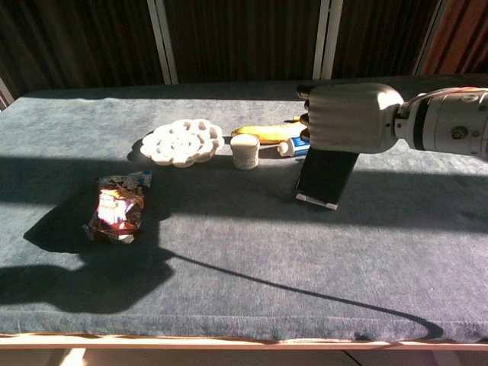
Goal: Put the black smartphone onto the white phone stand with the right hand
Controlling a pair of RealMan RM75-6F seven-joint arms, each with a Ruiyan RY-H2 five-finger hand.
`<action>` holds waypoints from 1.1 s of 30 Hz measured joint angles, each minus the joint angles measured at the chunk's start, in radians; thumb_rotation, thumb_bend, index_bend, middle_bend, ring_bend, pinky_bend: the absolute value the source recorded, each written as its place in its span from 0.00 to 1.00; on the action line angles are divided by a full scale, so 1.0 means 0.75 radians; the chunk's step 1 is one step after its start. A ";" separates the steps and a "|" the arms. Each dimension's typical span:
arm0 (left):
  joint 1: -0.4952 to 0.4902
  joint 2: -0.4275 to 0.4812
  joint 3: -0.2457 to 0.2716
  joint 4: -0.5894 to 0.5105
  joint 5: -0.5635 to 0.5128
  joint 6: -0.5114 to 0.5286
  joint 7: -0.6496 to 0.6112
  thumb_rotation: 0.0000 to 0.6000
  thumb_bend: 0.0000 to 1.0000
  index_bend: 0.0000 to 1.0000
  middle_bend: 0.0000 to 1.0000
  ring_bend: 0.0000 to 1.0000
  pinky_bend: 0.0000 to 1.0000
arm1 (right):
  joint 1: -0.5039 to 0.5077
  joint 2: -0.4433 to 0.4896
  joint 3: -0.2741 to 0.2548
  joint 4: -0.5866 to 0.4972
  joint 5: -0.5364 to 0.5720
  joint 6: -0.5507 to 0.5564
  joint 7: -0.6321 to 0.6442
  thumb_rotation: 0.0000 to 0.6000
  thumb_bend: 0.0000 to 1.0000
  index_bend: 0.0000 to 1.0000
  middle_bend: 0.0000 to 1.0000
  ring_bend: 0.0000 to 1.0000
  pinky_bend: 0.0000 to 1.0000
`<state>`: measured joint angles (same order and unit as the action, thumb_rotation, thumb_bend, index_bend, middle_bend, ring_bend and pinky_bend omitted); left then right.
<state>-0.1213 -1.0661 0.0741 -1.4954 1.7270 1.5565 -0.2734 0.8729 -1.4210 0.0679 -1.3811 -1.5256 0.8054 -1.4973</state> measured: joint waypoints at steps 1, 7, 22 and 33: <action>0.000 0.000 0.000 0.000 0.000 0.000 0.000 1.00 0.40 0.00 0.00 0.00 0.00 | 0.001 -0.002 -0.002 0.002 0.001 0.000 0.001 1.00 0.32 1.00 0.71 0.51 0.36; 0.000 0.002 0.000 -0.002 -0.003 -0.001 -0.001 1.00 0.40 0.00 0.00 0.00 0.00 | 0.008 -0.010 -0.017 0.014 0.001 0.002 0.005 1.00 0.32 1.00 0.71 0.51 0.36; -0.003 0.004 0.001 -0.006 -0.006 -0.012 0.002 1.00 0.41 0.00 0.00 0.00 0.00 | 0.010 -0.024 -0.026 0.030 0.078 0.003 -0.061 1.00 0.29 0.62 0.61 0.39 0.33; -0.003 0.006 0.002 -0.007 -0.007 -0.013 -0.002 1.00 0.41 0.00 0.00 0.00 0.00 | 0.013 -0.036 -0.026 0.028 0.142 0.032 -0.096 1.00 0.27 0.35 0.53 0.34 0.32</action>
<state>-0.1233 -1.0616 0.0759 -1.5008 1.7220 1.5471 -0.2751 0.8825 -1.4478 0.0487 -1.3599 -1.4192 0.8291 -1.5691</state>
